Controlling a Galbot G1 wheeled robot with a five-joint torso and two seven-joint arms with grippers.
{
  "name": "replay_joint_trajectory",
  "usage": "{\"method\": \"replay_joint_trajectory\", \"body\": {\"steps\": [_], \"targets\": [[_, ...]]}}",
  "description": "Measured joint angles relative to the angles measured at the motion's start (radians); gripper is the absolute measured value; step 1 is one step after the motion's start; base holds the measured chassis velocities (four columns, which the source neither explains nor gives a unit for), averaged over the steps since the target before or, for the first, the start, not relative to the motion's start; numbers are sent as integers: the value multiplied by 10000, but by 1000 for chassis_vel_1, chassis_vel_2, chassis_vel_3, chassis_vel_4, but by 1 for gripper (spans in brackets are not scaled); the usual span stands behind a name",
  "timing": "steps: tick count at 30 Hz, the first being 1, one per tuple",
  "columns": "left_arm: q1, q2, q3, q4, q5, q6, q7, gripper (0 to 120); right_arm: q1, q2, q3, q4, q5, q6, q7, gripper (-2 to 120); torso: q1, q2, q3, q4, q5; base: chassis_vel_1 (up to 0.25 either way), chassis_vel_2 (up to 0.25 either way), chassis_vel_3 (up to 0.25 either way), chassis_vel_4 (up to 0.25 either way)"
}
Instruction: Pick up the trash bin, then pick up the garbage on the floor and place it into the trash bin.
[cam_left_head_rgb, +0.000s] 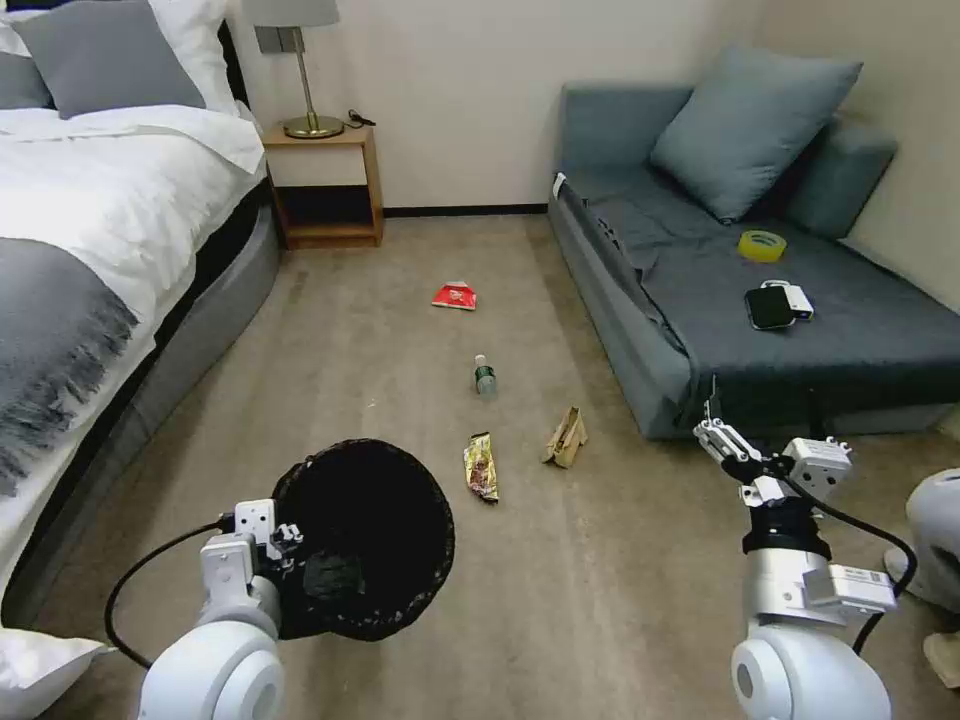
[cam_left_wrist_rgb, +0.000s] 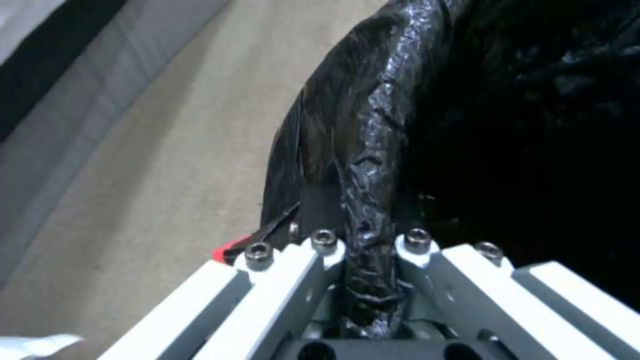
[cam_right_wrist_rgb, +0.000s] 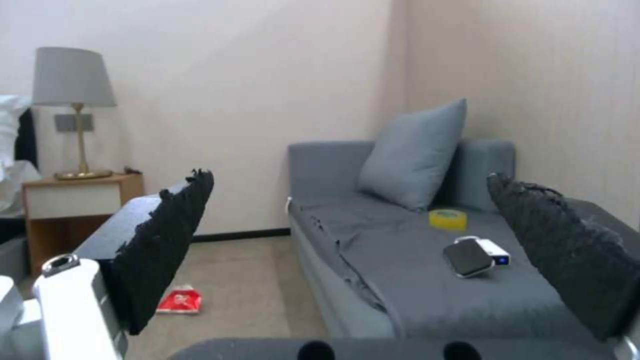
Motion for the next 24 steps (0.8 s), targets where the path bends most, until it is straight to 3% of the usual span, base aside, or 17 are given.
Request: {"method": "replay_joint_trajectory", "body": {"steps": [10, 24], "targets": [[585, -448, -589, -331, 842, -7, 186, 2, -38, -114, -20, -89, -73, 239, -310, 100, 0, 1, 0, 1, 3, 0, 0, 0, 0], [826, -822, -651, -446, 1311, -71, 271, 2, -214, -180, -32, -145, -110, 748, -650, 100, -1, 2, 0, 0, -1, -4, 3, 2, -3]]}}
